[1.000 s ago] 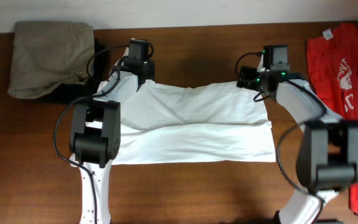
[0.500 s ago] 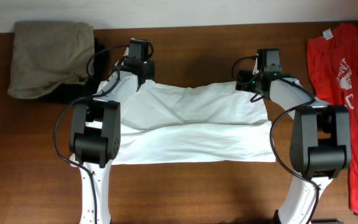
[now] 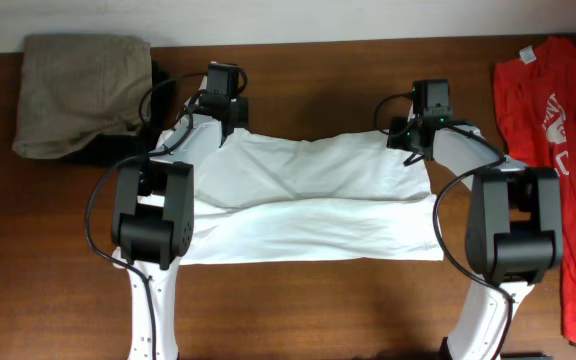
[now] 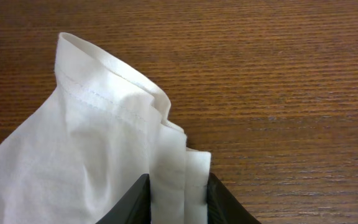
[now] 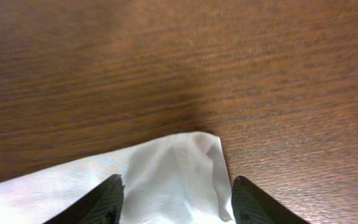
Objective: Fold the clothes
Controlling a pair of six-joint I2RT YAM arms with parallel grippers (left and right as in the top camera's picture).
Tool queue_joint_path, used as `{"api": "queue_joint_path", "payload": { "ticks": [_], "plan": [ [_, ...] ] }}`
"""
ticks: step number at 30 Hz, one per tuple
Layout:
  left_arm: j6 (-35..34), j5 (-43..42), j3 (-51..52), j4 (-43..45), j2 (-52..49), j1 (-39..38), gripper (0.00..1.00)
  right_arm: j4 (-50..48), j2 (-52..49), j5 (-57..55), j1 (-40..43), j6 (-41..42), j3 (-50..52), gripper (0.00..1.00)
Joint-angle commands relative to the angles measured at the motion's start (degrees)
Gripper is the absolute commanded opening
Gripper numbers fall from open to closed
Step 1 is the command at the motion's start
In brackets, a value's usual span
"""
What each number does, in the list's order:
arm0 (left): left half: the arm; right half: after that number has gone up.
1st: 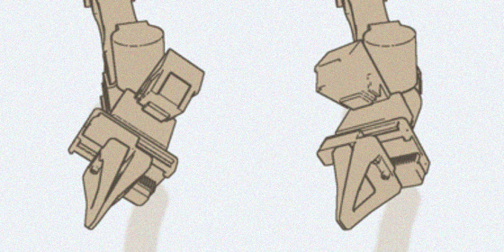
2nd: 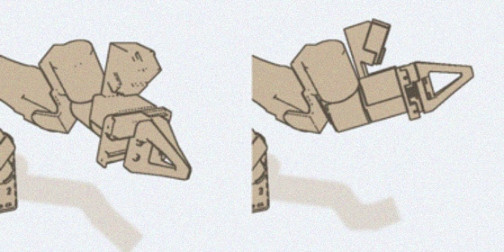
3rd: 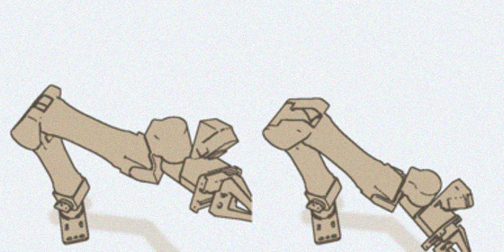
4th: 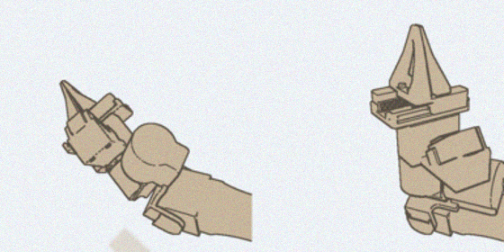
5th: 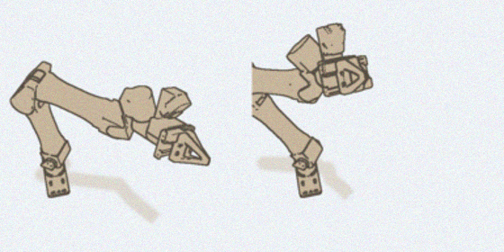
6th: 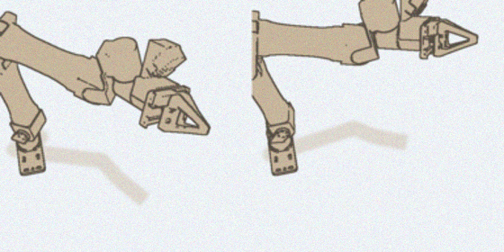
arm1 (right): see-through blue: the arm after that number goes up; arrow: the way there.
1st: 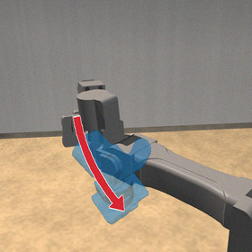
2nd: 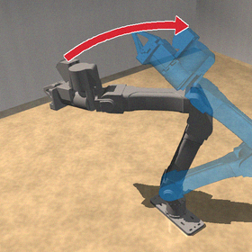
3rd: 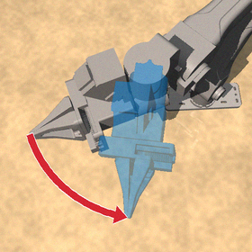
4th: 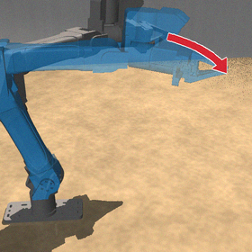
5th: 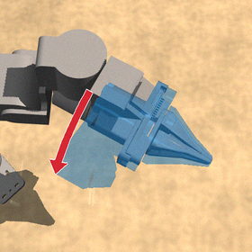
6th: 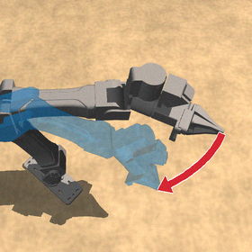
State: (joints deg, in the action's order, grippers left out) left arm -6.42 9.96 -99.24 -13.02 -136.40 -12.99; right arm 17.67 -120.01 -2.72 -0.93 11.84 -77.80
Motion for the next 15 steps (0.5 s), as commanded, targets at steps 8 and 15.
{"api": "queue_joint_path", "payload": {
  "ticks": [8, 15],
  "plan": [
    [0.98, 0.59, -0.63, -1.53, -1.03, 0.42, 0.23, -0.55, -2.34, -1.88, 0.26, 0.98, -1.2, 0.2],
    [0.96, 1.77, -0.63, -3.32, 3.21, 0.42, 0.08, 2.01, -2.29, -6.16, 0.26, 4.76, -1.66, 0.04]
  ]
}}
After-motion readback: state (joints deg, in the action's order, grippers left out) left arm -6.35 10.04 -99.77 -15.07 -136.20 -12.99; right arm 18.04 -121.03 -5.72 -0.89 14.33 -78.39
